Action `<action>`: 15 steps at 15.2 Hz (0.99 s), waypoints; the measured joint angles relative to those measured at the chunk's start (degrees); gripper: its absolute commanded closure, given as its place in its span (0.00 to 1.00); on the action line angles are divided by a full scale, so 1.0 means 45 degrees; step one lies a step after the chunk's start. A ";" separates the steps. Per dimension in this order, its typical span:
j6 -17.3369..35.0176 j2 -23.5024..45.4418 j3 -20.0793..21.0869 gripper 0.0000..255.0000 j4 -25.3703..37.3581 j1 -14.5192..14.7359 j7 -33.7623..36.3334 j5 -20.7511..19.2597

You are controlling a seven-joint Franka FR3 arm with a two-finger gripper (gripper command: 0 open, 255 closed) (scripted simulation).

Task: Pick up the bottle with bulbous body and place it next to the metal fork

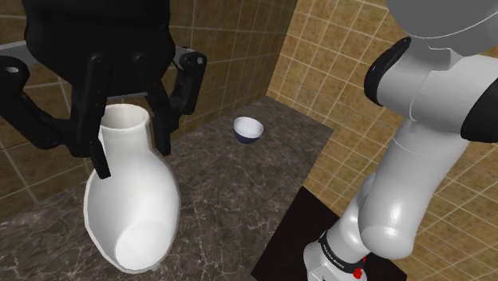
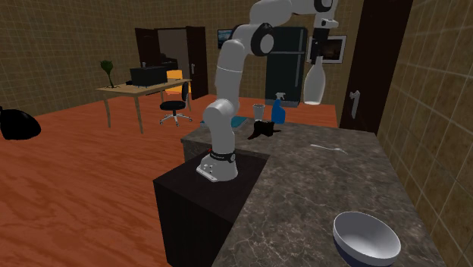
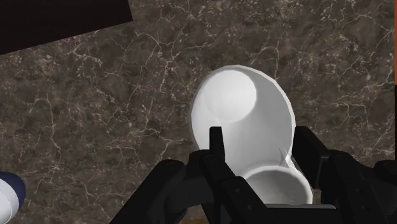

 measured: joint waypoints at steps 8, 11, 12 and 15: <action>0.1765 -0.1173 -0.0126 1.00 -0.2527 -0.0875 -0.0641 0.0950; 0.2395 -0.1522 -0.0196 1.00 -0.3377 -0.1077 -0.0863 0.1220; 0.2562 -0.1556 -0.0208 1.00 -0.3566 -0.1102 -0.0898 0.1247; 0.3133 -0.1844 -0.0262 1.00 -0.4321 -0.1228 -0.1070 0.1466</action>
